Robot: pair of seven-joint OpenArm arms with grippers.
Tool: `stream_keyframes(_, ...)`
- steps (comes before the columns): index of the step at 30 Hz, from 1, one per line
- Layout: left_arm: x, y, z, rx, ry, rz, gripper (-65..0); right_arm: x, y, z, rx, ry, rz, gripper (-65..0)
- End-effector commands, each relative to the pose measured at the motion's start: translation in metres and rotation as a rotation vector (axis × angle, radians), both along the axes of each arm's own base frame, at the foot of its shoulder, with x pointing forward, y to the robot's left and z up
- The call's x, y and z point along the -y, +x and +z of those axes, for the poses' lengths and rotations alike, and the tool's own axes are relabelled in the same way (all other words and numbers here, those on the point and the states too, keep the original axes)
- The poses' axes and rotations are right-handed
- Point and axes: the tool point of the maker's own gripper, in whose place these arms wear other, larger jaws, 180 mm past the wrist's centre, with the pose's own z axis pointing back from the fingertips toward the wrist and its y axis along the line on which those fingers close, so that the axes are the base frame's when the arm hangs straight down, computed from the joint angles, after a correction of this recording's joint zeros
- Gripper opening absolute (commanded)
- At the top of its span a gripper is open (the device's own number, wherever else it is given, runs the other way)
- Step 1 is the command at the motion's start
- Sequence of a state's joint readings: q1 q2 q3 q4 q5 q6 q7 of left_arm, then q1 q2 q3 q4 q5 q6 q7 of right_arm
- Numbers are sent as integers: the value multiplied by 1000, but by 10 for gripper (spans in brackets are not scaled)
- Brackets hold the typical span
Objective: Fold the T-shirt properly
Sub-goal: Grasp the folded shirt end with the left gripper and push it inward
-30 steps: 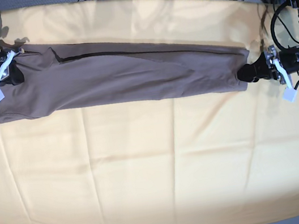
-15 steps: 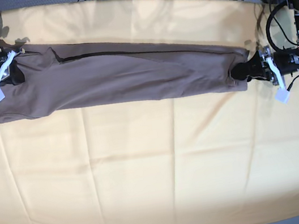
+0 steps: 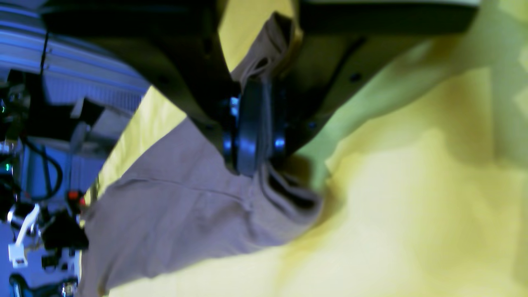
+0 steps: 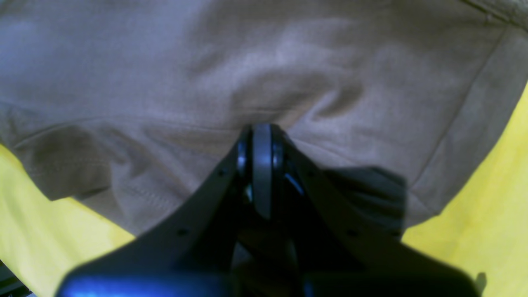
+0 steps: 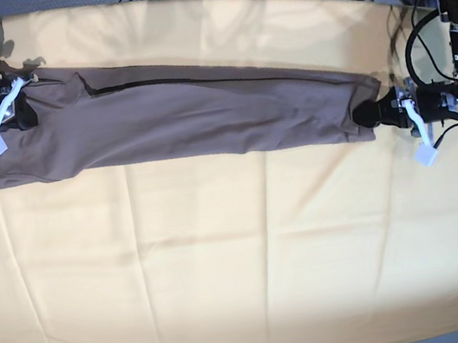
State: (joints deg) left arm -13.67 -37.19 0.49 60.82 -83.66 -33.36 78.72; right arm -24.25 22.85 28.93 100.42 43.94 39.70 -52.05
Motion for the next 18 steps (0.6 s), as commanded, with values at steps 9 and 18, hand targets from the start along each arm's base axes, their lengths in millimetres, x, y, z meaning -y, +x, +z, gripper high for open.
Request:
stream_keyframes(9, 32, 8, 43, 149, -2, -135, -650, 2, 9, 12, 49, 1, 8, -650)
stream_keyframes(18, 67, 3, 91, 349, 20, -298, -650, 7, 8, 9, 46, -40, 7, -650)
